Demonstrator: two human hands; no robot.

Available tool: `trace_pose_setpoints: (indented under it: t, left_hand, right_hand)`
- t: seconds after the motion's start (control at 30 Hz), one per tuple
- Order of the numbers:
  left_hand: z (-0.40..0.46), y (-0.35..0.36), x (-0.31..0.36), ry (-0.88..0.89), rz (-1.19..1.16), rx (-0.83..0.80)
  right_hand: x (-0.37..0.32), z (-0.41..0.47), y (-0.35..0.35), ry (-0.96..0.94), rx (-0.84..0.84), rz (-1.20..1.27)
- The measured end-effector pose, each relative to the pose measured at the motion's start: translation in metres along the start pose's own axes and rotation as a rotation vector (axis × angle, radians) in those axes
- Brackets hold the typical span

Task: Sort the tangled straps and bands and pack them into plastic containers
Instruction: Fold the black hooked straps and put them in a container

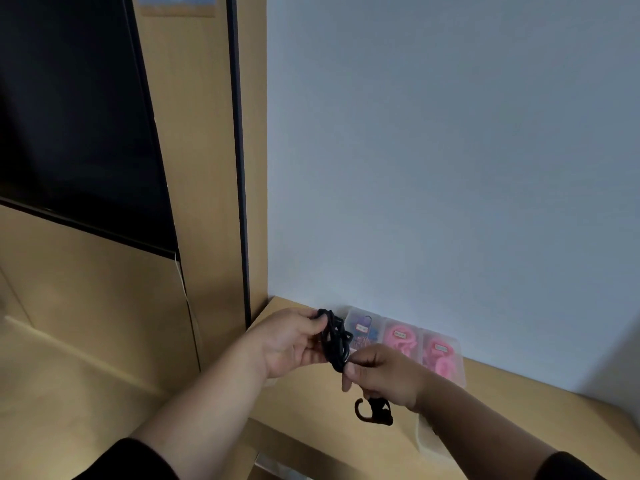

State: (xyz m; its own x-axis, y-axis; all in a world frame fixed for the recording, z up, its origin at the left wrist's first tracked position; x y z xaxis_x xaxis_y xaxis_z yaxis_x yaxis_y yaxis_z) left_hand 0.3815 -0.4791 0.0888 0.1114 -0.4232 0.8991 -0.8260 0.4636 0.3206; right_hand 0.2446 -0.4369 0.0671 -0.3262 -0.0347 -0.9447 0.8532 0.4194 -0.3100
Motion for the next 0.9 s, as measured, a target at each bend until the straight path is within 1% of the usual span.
trace_pose_setpoints:
  t: [0.17,0.23,0.3,0.37,0.43,0.47,0.57,0.63,0.7,0.77,0.83,0.9]
  left_hand:
    - [-0.013,0.021,-0.021,-0.106,0.058,-0.152]
    - [-0.016,0.024,-0.028,-0.12,0.073,-0.186]
    - [-0.015,0.022,-0.037,-0.136,0.106,-0.212]
    - [-0.013,0.023,-0.048,-0.15,0.23,-0.246]
    - [-0.008,0.025,-0.058,-0.155,0.374,-0.233]
    - [-0.006,0.026,-0.06,-0.147,0.43,-0.206]
    - [-0.003,0.027,-0.061,-0.102,0.571,-0.129]
    - [-0.002,0.03,-0.065,-0.077,0.646,-0.117]
    - [0.0,0.034,-0.073,-0.059,0.671,-0.104]
    - [0.003,0.036,-0.079,-0.041,0.648,-0.065]
    - [0.007,0.034,-0.082,-0.031,0.631,0.013]
    - [0.012,0.03,-0.083,-0.018,0.674,0.098]
  right_hand:
    - [-0.007,0.003,0.011,0.113,-0.252,-0.089]
    - [-0.003,0.003,0.012,0.165,-0.29,-0.093]
    - [0.006,0.002,0.012,0.218,-0.319,-0.03]
    - [0.016,-0.001,0.011,0.31,-0.363,0.039]
    - [0.022,-0.003,0.009,0.407,-0.383,0.003]
    - [0.025,-0.002,0.006,0.441,-0.363,-0.044]
    - [0.027,0.003,-0.01,0.525,-0.229,-0.184]
    - [0.025,0.004,-0.018,0.561,-0.15,-0.245]
    - [0.019,0.005,-0.021,0.515,-0.094,-0.366]
    - [0.014,0.01,-0.023,0.451,-0.026,-0.472]
    - [0.013,0.013,-0.023,0.416,0.029,-0.576]
    - [0.012,0.016,-0.023,0.378,0.077,-0.651]
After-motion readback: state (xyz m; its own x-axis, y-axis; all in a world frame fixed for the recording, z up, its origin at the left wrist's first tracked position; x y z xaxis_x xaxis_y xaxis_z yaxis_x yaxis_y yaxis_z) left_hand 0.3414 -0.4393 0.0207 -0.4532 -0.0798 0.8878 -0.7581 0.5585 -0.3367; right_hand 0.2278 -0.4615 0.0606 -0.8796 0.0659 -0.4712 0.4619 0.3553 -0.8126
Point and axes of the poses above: each hand's wrist, its own z-axis towards the middle knuckle, its own y-axis out of the palm, x = y × z, the point moved 7 cm from there along z, towards the middle knuckle, and after that the axes turned 6 degrees about z, right-handed, at the moved point
